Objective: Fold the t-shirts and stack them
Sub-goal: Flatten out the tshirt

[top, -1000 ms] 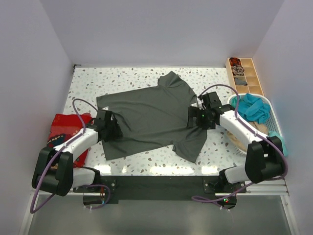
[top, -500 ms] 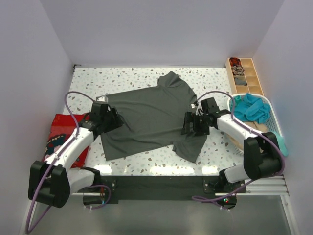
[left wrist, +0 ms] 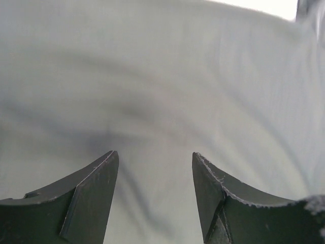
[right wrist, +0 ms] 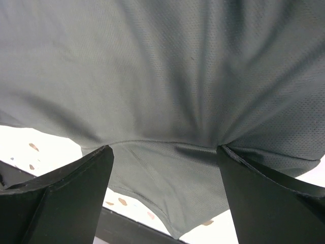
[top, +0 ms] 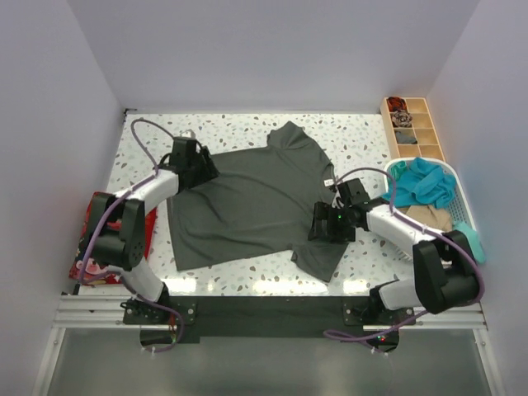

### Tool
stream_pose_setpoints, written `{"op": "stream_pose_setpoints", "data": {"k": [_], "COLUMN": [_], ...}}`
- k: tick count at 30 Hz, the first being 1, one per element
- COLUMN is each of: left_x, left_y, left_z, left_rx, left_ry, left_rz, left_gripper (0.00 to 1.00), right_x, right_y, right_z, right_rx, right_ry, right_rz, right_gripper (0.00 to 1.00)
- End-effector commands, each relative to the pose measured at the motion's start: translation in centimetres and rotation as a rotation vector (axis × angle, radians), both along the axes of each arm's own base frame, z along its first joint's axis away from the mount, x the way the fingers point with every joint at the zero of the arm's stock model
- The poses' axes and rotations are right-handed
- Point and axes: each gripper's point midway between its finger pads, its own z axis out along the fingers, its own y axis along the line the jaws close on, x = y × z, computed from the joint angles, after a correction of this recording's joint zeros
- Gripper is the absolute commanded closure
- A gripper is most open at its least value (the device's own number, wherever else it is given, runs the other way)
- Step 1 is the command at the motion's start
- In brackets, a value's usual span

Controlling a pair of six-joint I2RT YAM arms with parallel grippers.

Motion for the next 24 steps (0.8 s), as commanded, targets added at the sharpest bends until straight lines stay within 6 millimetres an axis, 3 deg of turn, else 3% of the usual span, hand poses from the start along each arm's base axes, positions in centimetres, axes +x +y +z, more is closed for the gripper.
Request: {"op": "stream_pose_setpoints", "data": {"k": [1, 5, 6, 8, 9, 11, 12, 13, 15, 17, 18, 20, 21, 22, 23, 24], "left_x": [6.2, 7.6, 7.7, 8.2, 8.2, 8.9, 8.9, 9.3, 9.8, 10.4, 10.5, 10.8, 10.8, 10.6, 10.6, 10.4], "left_y": [-0.3, -0.4, -0.3, -0.4, -0.4, -0.7, -0.8, -1.2, -1.6, -2.1, -2.2, -2.6, -2.8, -2.8, -2.8, -2.7], "left_z": [1.6, -0.9, -2.6, -3.7, -5.1, -5.7, -6.7, -6.5, -7.2, -6.2, -5.1, -2.8, -0.4, 0.5, 2.7, 3.5], "left_rx": [-0.020, -0.014, -0.012, -0.009, -0.009, -0.015, -0.022, -0.036, -0.036, -0.054, -0.059, -0.071, -0.079, -0.084, -0.084, -0.080], "left_ry": [-0.106, -0.051, -0.010, 0.018, 0.048, 0.047, 0.063, 0.054, 0.055, 0.035, 0.013, -0.060, -0.111, -0.132, -0.176, -0.187], "left_rz": [-0.022, -0.043, -0.053, -0.059, -0.064, -0.076, -0.082, -0.096, -0.116, -0.143, -0.151, -0.166, -0.174, -0.184, -0.187, -0.185], "left_gripper": [0.35, 0.35, 0.35, 0.35, 0.35, 0.35, 0.35, 0.35, 0.36, 0.37, 0.37, 0.36, 0.36, 0.35, 0.35, 0.34], "right_x": [-5.3, -8.0, -9.1, -10.5, -11.6, -12.4, -12.0, -11.6, -9.0, -6.7, -4.1, -1.4, 0.9, 2.1, 3.5, 5.4], "right_y": [-0.9, 0.2, 0.4, 0.4, 0.3, -0.2, -0.2, -0.1, 0.3, 1.0, 0.9, 1.4, 1.3, 1.5, 1.8, 2.2], "right_z": [-2.0, -1.5, -1.5, -1.7, -2.0, -2.2, -1.7, -1.2, 1.0, 2.8, 4.9, 6.5, 8.6, 8.6, 9.5, 11.3], "right_rx": [-0.058, -0.067, -0.065, -0.070, -0.072, -0.095, -0.089, -0.086, -0.084, -0.080, -0.108, -0.136, -0.168, -0.199, -0.206, -0.210], "right_ry": [0.141, 0.174, 0.191, 0.219, 0.225, 0.231, 0.196, 0.169, 0.056, -0.044, -0.147, -0.233, -0.325, -0.334, -0.377, -0.437], "right_rz": [-0.053, -0.039, -0.035, -0.038, -0.027, -0.055, -0.053, -0.045, -0.030, -0.006, -0.007, -0.001, -0.001, 0.008, 0.001, 0.003], "right_gripper": [0.12, 0.12, 0.12, 0.12, 0.12, 0.12, 0.12, 0.12, 0.12, 0.10, 0.09, 0.07, 0.05, 0.04, 0.04, 0.03]}}
